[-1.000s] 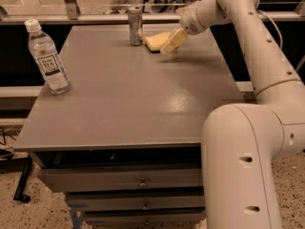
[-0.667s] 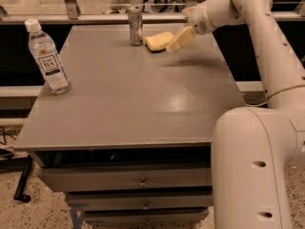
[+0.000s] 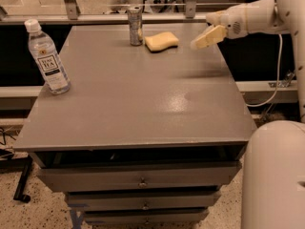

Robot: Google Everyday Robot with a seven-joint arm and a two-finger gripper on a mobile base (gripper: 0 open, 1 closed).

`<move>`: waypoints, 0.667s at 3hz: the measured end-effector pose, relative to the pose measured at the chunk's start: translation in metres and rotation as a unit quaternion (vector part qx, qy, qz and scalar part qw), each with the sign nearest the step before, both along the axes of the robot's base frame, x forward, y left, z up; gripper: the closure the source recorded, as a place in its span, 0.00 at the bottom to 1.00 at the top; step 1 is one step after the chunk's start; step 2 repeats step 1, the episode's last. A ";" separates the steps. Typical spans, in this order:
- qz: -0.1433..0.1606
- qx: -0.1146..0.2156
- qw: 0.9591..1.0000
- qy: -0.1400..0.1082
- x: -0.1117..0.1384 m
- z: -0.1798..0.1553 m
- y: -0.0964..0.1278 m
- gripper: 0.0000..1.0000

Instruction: Move sponge near redbull can

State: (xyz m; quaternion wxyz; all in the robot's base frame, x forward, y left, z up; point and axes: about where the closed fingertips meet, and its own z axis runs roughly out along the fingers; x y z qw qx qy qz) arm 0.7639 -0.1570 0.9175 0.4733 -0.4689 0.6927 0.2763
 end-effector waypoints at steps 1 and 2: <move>-0.003 0.006 1.000 0.002 -0.003 0.001 -0.007 0.00; -0.003 0.006 1.000 0.002 -0.003 0.001 -0.007 0.00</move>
Offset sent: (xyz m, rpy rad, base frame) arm 0.0000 0.0000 0.0000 0.0000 0.0000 0.0000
